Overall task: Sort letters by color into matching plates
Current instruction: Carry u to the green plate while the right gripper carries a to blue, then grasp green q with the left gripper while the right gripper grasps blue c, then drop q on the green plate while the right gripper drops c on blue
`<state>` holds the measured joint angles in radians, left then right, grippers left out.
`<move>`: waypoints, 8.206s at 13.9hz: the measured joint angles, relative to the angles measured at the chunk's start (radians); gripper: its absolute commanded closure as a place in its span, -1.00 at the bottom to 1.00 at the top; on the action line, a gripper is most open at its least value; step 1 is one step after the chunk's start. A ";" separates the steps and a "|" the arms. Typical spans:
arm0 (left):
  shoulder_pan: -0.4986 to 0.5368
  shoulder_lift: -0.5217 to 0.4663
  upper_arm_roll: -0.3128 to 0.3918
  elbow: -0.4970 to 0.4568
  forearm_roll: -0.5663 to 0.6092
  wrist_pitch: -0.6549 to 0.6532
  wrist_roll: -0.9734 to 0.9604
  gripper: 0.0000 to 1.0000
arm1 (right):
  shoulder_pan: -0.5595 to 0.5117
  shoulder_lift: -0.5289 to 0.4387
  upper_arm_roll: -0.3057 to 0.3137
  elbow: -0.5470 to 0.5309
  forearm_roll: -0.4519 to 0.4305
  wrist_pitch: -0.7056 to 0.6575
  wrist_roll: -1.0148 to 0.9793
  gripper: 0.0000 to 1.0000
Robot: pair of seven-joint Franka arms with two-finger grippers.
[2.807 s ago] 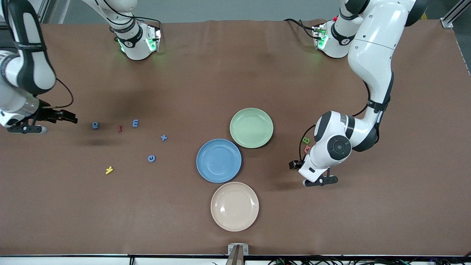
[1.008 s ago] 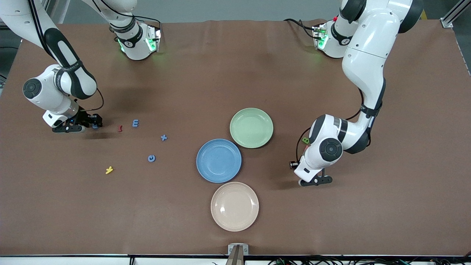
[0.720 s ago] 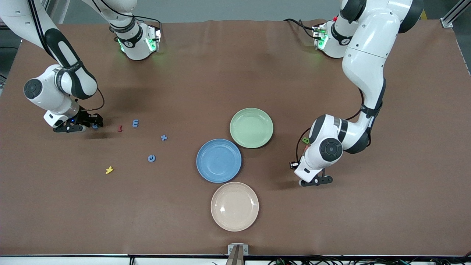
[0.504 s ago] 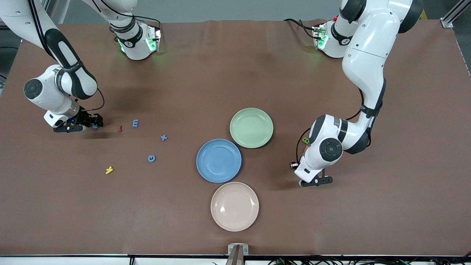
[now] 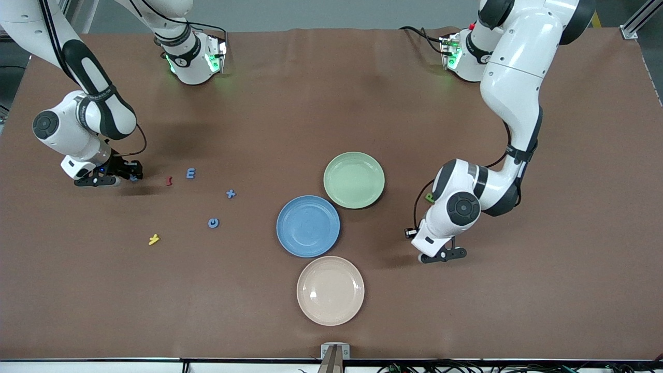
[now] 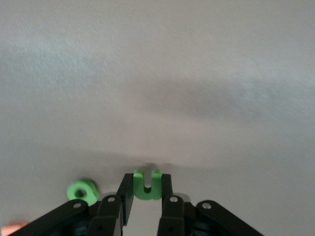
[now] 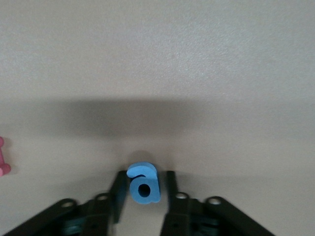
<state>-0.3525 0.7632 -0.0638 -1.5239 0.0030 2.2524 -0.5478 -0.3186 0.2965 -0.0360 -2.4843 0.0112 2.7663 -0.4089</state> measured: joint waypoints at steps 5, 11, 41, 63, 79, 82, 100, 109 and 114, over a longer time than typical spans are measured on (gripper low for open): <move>-0.127 -0.087 -0.006 0.003 0.000 -0.134 -0.166 0.56 | 0.000 0.000 0.000 0.005 0.000 -0.010 -0.003 1.00; -0.324 -0.078 -0.007 -0.013 0.000 -0.147 -0.362 0.55 | 0.043 -0.058 0.051 0.208 0.014 -0.333 0.066 1.00; 0.019 -0.094 0.009 -0.147 0.019 0.008 0.040 -0.89 | 0.621 0.328 0.025 0.843 0.049 -0.494 1.021 -1.00; 0.065 -0.084 0.006 -0.242 0.068 0.154 0.090 0.21 | 0.564 0.263 0.040 0.468 0.043 -0.149 0.799 -0.64; 0.044 -0.110 -0.003 -0.206 0.068 0.157 0.070 0.55 | 0.554 0.277 0.028 0.504 0.041 -0.161 0.796 0.98; -0.022 -0.138 -0.012 -0.204 0.068 0.134 -0.028 0.55 | 0.553 0.279 0.028 0.509 0.041 -0.160 0.796 0.99; -0.324 -0.145 -0.071 -0.239 0.068 0.035 -0.376 -0.20 | 0.867 0.391 0.051 0.934 0.046 -0.436 1.463 0.99; -0.289 -0.167 -0.068 -0.238 0.068 0.036 -0.367 -0.88 | 0.890 0.437 0.046 0.997 0.046 -0.436 1.507 -0.94; -0.161 -0.261 -0.066 -0.321 0.068 0.024 -0.220 -0.88 | 0.901 0.437 0.047 0.998 0.046 -0.436 1.522 -1.00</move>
<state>-0.5135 0.5023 -0.1300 -1.8448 0.0706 2.2764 -0.7681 0.5825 0.7339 0.0112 -1.4866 0.0571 2.3301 1.1132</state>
